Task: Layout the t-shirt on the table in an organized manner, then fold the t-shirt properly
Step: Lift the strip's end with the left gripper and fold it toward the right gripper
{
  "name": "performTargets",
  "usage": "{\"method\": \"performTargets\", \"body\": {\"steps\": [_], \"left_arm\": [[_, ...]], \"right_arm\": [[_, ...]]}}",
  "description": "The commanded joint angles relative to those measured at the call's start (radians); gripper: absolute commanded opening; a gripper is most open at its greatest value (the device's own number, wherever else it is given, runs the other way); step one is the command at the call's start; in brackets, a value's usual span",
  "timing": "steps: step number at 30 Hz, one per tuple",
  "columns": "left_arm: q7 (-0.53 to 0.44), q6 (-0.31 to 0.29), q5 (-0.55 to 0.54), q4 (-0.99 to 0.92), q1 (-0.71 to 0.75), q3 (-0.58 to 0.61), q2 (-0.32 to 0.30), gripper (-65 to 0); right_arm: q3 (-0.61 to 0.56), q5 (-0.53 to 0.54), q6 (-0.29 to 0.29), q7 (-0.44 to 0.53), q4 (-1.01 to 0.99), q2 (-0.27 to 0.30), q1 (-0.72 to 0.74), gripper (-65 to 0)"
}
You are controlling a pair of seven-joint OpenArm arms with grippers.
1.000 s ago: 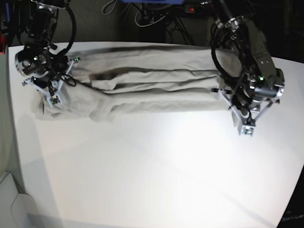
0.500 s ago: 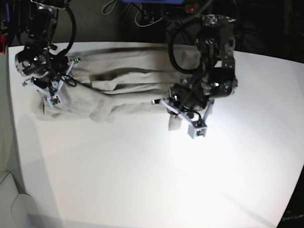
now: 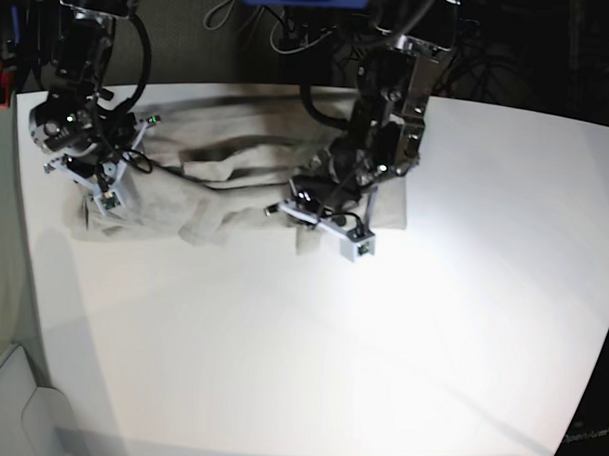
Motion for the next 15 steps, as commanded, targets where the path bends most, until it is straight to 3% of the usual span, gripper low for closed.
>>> {"method": "performTargets", "body": {"steps": [1,6,15], "left_arm": [[-0.024,0.011,-0.032,0.011,-0.012,0.03,0.012,-65.0],[-0.073,0.049,-0.032,-0.011,-0.01,0.095,0.012,-65.0],[-0.07,0.044,-0.033,-0.003,-0.01,0.127,0.012,-64.9]], "right_arm": [[-0.001,-0.019,0.007,-0.031,-0.002,0.006,-0.003,-35.9],[-0.001,-0.019,0.007,-0.031,-0.002,0.005,-0.003,-35.9],[-0.001,-0.019,0.007,-0.031,-0.002,0.003,-0.003,-35.9]]}}
